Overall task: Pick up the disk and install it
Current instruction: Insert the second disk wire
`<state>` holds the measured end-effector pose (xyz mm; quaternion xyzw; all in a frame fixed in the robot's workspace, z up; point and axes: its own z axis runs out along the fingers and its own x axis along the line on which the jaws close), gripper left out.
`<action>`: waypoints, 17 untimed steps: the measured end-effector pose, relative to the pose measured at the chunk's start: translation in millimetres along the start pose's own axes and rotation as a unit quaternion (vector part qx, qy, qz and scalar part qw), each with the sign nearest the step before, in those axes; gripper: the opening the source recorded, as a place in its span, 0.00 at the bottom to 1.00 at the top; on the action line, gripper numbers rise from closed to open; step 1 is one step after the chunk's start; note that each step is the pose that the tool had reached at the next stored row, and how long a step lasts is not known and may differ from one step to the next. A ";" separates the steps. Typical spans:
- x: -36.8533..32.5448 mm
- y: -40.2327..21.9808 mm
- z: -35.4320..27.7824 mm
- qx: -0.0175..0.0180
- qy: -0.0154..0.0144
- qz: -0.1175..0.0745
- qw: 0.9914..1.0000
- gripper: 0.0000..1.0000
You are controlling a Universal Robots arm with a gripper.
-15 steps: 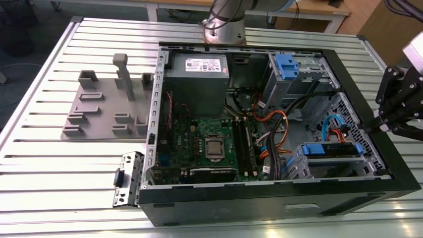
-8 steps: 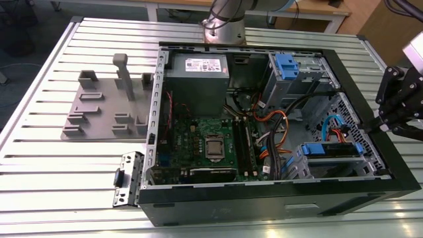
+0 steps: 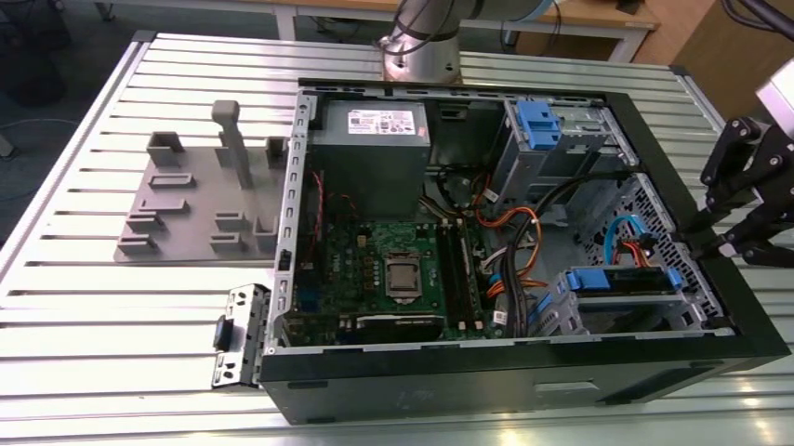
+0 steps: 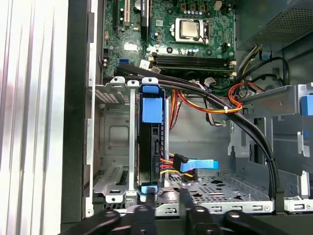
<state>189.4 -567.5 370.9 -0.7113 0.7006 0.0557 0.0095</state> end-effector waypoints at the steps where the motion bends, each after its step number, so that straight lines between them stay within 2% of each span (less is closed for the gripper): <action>1: 0.0 0.0 0.0 0.000 0.000 0.000 1.000 0.29; 2: 0.0 0.0 0.0 0.000 0.000 0.000 1.000 0.35; 5: -0.2 1.6 -0.1 0.000 0.001 0.000 1.000 0.35; 7: -1.1 6.0 1.4 0.000 0.002 0.000 1.000 0.35; 11: -7.4 16.1 4.8 0.000 0.005 0.000 1.000 0.35; 14: -10.1 20.4 7.8 0.000 0.006 0.000 1.000 0.35; 17: -10.6 21.4 12.3 0.000 0.006 0.000 1.000 0.35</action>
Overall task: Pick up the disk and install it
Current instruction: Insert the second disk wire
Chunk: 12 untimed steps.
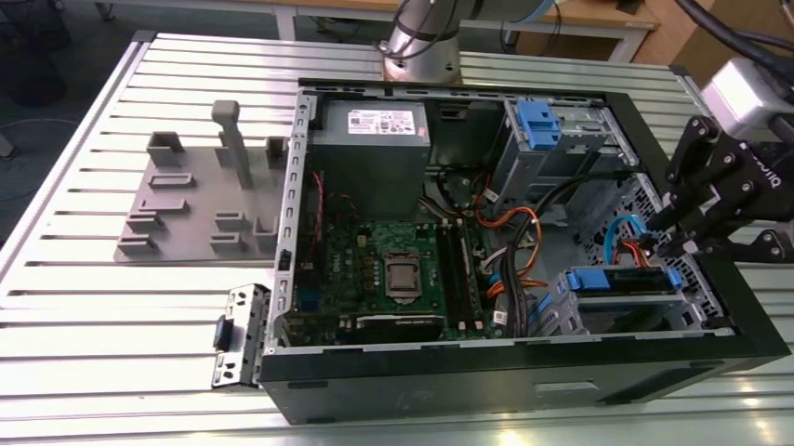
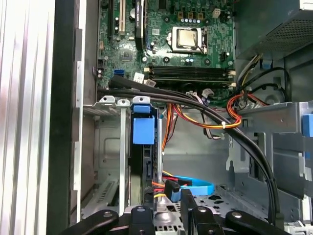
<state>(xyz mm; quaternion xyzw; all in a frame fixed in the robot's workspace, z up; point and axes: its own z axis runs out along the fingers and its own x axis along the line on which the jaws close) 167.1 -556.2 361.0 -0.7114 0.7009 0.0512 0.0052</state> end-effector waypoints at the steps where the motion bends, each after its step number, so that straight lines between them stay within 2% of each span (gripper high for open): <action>1: 0.0 0.3 1.8 0.000 0.000 0.000 1.000 0.35; 6: 0.5 2.2 9.4 0.000 0.000 0.000 1.000 0.35; 12: 0.5 2.3 10.0 0.000 0.000 0.000 1.000 0.35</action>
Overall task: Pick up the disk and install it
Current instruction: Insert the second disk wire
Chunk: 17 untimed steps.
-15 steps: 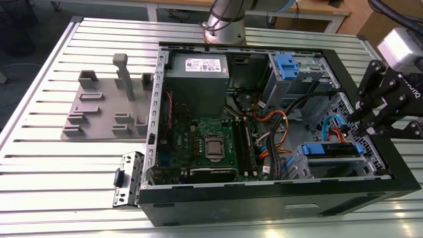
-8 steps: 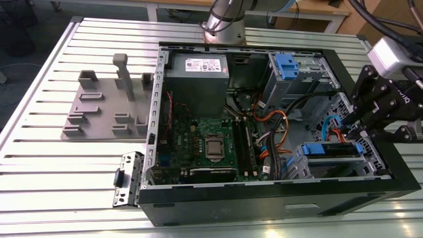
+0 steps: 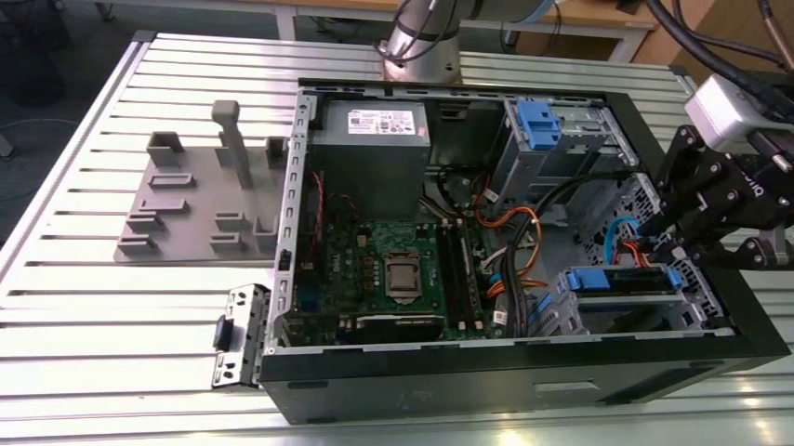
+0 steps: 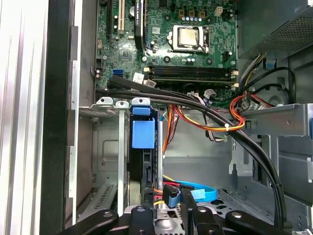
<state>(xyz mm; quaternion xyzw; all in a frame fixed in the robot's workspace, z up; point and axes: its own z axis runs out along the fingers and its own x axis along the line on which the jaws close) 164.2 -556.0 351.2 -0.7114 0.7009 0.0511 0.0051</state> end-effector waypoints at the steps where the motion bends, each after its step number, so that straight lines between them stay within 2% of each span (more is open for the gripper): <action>1: 0.0 0.0 0.0 0.000 0.000 0.000 1.000 0.35; 3: 0.0 0.0 0.1 0.000 0.000 0.000 1.000 0.34; 5: 0.0 0.0 0.1 0.000 0.000 0.000 1.000 0.22; 6: 0.0 0.0 0.1 0.000 0.000 0.000 1.000 0.22; 7: 0.0 0.0 0.1 0.000 0.000 0.000 1.000 0.16; 13: 0.0 0.1 0.3 0.000 0.000 0.000 1.000 0.16; 17: 0.8 4.4 0.8 0.000 0.000 0.000 1.000 0.16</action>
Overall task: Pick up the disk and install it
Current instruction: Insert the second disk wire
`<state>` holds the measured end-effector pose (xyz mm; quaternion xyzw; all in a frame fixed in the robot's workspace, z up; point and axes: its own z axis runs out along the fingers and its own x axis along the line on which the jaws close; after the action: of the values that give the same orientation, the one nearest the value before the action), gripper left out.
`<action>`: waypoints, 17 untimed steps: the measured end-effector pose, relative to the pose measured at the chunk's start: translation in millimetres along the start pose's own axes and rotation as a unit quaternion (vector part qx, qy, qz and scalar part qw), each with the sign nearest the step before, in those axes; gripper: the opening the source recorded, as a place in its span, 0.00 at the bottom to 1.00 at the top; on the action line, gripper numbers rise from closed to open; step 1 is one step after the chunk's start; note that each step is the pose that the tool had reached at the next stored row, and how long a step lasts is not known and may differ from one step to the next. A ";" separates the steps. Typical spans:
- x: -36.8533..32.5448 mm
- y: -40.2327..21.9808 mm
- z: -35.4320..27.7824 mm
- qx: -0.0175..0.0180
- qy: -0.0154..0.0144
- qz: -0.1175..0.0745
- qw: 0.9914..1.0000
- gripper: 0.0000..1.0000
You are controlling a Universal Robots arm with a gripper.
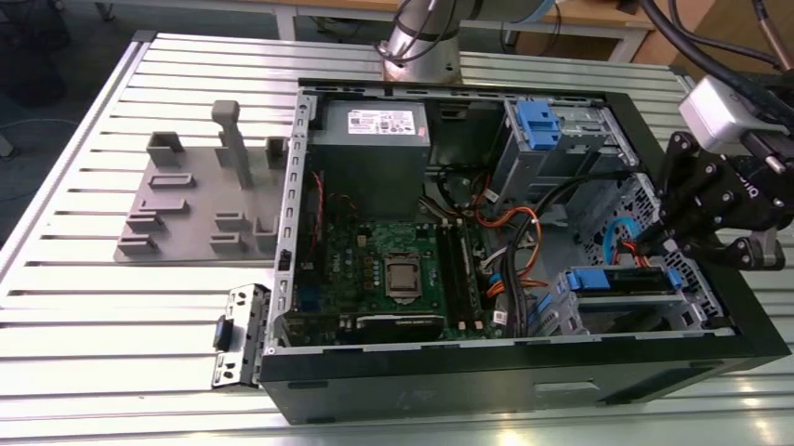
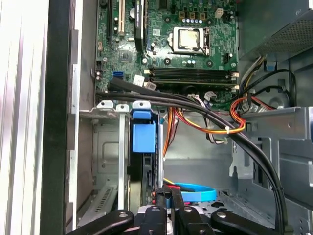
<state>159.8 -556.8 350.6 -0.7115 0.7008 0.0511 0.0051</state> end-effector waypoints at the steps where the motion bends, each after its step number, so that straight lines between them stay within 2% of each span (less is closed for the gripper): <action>1: 0.3 1.4 0.1 0.000 0.000 0.000 1.000 0.16; 5: 1.3 5.5 0.4 0.000 0.000 -0.003 1.000 0.16; 11: 12.3 5.5 4.0 0.000 0.000 -0.003 1.000 0.16; 17: 13.2 5.7 8.0 0.000 -0.002 -0.003 1.000 0.16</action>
<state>153.8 -569.4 342.0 -0.7137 0.6985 0.0525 0.0063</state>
